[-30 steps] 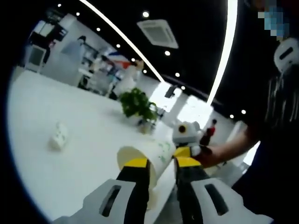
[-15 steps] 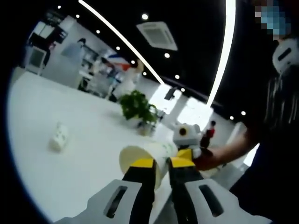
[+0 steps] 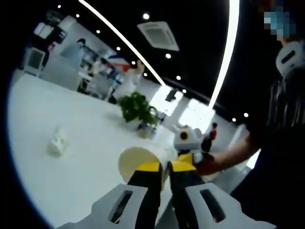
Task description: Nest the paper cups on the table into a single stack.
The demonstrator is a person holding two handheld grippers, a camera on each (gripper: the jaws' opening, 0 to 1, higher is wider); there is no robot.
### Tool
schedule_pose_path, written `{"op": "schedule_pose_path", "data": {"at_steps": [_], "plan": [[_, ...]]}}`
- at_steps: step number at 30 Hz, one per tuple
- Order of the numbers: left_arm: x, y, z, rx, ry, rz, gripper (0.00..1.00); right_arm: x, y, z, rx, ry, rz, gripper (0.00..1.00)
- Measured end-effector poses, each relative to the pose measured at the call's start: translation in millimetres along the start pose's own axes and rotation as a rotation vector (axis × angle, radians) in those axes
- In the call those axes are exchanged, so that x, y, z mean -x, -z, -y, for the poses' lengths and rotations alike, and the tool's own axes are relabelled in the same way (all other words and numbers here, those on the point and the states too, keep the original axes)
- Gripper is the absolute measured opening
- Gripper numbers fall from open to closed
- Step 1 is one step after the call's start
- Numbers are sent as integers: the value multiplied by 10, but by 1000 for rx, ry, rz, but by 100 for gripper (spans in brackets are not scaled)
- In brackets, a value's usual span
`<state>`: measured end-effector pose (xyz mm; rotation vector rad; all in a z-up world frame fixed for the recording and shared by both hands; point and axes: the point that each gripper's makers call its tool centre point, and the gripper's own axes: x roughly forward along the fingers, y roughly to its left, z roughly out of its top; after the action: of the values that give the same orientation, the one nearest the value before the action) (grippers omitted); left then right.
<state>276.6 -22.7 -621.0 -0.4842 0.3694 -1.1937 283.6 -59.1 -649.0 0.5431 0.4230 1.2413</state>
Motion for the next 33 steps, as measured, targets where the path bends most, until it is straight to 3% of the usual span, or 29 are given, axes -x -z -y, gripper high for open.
{"op": "schedule_pose_path", "data": {"at_steps": [6,21,33], "plan": [[-49,-24,88,7,31,-8,0,37,-31,24,1,3,18,33],[-82,-63,153,23,41,-26,0,81,-73,-13,-17,-19,60,33],[-112,-102,192,23,38,-30,0,154,-97,-9,29,-7,74,33]]}}
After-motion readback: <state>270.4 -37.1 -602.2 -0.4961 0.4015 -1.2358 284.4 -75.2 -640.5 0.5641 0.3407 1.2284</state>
